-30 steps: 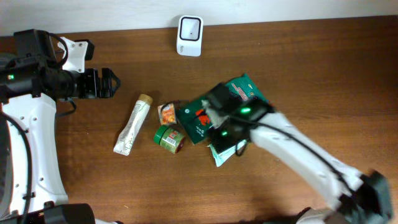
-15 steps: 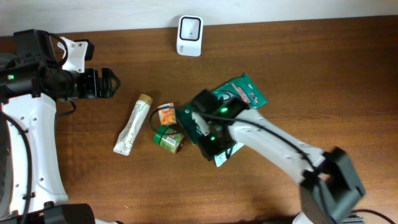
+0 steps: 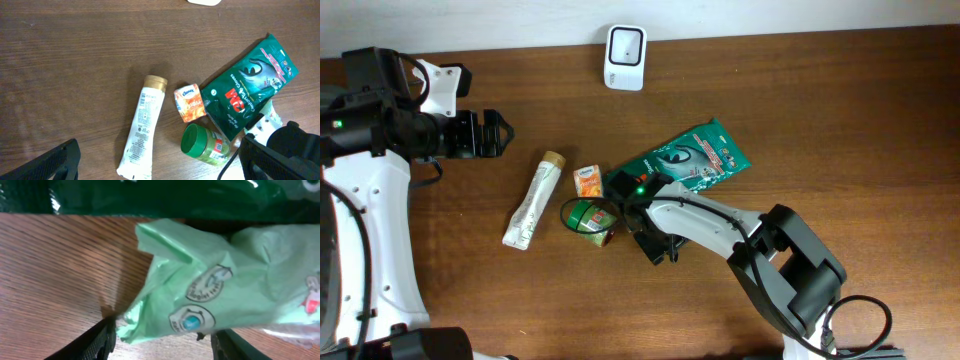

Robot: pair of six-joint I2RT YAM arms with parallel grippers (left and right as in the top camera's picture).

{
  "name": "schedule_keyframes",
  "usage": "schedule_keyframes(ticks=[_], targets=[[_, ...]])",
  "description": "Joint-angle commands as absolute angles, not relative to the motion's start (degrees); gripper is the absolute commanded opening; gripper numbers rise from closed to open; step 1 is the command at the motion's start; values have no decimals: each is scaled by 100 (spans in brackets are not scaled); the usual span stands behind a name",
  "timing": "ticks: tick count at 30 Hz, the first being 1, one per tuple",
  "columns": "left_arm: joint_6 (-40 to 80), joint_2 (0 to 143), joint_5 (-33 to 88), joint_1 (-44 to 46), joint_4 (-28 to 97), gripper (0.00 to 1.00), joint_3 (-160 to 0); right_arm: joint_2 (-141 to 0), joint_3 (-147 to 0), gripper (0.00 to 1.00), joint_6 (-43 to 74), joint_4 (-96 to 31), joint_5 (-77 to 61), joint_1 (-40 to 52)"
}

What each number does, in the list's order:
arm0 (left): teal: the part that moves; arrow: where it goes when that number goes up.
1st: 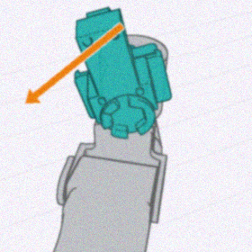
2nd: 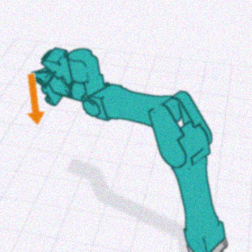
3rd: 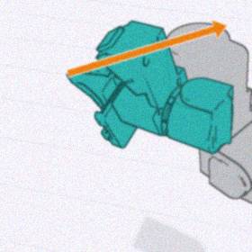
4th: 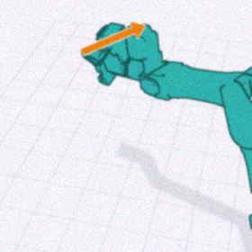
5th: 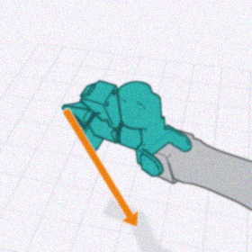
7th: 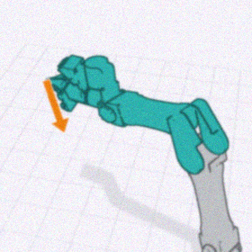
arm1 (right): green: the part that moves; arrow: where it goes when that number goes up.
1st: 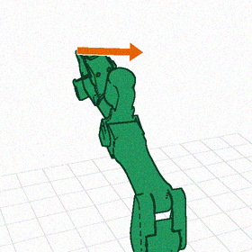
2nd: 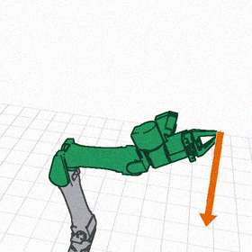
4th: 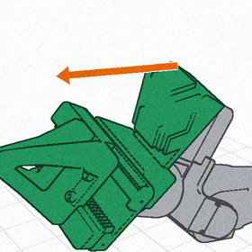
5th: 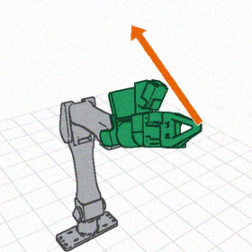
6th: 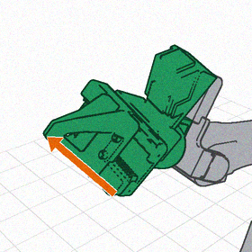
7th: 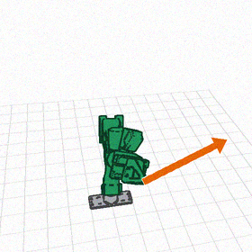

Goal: Scan the item barcode

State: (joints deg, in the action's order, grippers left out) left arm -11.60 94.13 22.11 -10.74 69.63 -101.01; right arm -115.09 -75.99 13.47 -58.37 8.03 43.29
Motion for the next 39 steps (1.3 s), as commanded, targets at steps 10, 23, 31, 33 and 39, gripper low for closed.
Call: schedule_keyframes(ticks=[10, 23, 31, 33, 39], targets=[[-1253, 9321, 2272, -1105, 6960, 99, -10195, -11026, -7937, 63, 1684, -5433, 996, 4344], [-1253, 9321, 2274, -1105, 6960, 99, -10193, -11194, -6764, 53, 1111, -4733, 585, 3730], [-1253, 9321, 2272, -1105, 6960, 99, -10193, -11026, -6860, 49, 770, -4816, 412, 3747], [-1253, 9321, 2274, -1105, 6960, 99, -10193, -10781, -7061, 52, 727, -5022, 480, 3750], [-1253, 9321, 2272, -1105, 6960, 99, -10193, -10486, -7183, 60, 596, -4637, 519, 3747]])
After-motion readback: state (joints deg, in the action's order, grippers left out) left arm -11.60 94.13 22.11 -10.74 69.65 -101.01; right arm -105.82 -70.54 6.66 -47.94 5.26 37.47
